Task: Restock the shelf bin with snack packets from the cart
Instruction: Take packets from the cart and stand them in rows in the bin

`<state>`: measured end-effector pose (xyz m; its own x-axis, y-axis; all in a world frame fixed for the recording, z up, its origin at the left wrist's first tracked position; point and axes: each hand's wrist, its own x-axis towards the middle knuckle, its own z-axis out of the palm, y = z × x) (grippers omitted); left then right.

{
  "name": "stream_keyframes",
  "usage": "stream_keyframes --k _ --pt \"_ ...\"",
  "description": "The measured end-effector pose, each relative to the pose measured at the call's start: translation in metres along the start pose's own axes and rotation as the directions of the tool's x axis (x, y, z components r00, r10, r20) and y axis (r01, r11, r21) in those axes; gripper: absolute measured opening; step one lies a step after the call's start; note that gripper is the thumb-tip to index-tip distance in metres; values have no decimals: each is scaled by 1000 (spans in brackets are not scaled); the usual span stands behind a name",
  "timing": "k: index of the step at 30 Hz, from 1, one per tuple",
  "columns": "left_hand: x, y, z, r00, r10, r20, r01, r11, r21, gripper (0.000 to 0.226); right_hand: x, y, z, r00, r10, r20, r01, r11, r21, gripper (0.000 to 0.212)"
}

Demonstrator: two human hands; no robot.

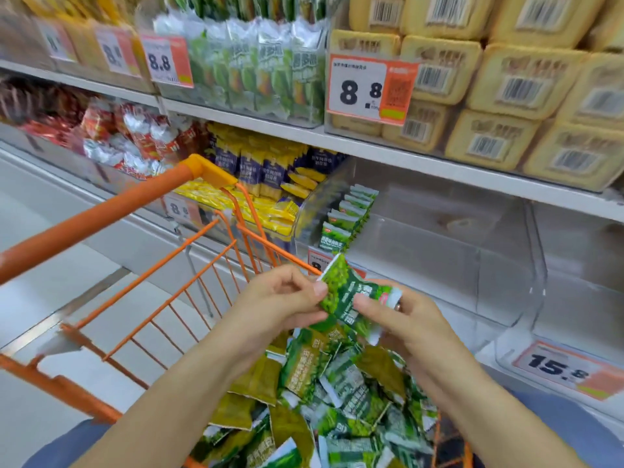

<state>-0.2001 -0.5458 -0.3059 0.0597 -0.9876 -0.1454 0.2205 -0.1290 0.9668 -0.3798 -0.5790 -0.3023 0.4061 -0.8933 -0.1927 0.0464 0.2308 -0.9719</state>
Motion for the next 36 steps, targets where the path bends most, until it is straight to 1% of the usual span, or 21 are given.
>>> stream_keyframes --k 1,3,4,6,9,10,12,14,16,18,20,22,23,24,26,28,29,30,32,34,36 --pt "2 1 2 1000 8 -1 -8 1000 -17 19 5 -3 4 999 38 -1 -37 993 113 30" --pt "4 6 4 1000 21 5 -21 999 36 21 13 -5 9 996 79 -42 -68 975 210 25" --pt "5 9 5 1000 26 12 -26 996 84 26 16 -5 12 995 84 -60 -70 977 200 24" --pt "11 14 3 999 31 29 -37 978 205 36 22 -2 12 994 67 -82 -60 995 79 21" --pt "26 20 1 998 41 44 -54 928 369 15 28 -2 11 997 24 -73 -31 994 -101 29" --pt "33 21 1 999 50 15 -52 927 372 12 32 -2 9 997 16 -78 -23 995 -92 33" --pt "46 21 -1 993 99 -64 -69 929 363 10 41 -5 6 994 21 -106 -18 999 28 35" --pt "55 22 -1 986 153 -73 -116 924 365 15 50 -10 4 989 3 -145 12 995 104 37" --pt "61 20 0 987 157 -34 -130 904 408 25 59 -14 5 984 -48 -170 55 998 36 31" --pt "66 17 -4 984 166 -61 -122 885 449 26 69 -15 9 986 -66 -155 63 998 -23 26" --pt "69 13 -12 974 193 -123 -127 903 410 15 78 -14 10 997 -17 -81 16 1000 -19 36" --pt "71 8 -20 946 276 -170 -184 890 417 12 84 -14 13 1000 11 -17 -12 997 -77 40" --pt "73 4 -24 923 335 -191 -211 852 479 16 88 -16 12 1000 -3 -17 1 992 -123 35" --pt "75 -1 -28 889 411 -203 -221 773 595 23 93 -19 10 998 -42 -49 34 986 -163 27" --pt "81 -10 -37 821 549 -157 -185 515 837 37 112 -29 4 972 -174 -155 127 954 -273 14" --pt "86 -19 -43 839 539 -77 -119 318 941 46 142 -35 -6 948 -237 -214 129 898 -421 11" --pt "88 -23 -45 863 503 -51 -95 259 961 49 156 -34 -9 955 -199 -222 67 869 -491 15" --pt "88 -28 -46 883 468 -38 -77 223 972 50 168 -28 -10 969 -108 -223 -26 849 -528 30" --pt "88 -33 -45 895 444 -39 -65 216 974 49 183 -13 -6 965 152 -215 -242 835 -495 57" --pt "87 -33 -44 893 447 -41 -72 232 970 48 190 -3 1 939 263 -223 -344 746 -570 60" --pt "89 -33 -44 896 442 -36 -77 236 969 46 196 0 6 928 281 -246 -372 652 -660 53"
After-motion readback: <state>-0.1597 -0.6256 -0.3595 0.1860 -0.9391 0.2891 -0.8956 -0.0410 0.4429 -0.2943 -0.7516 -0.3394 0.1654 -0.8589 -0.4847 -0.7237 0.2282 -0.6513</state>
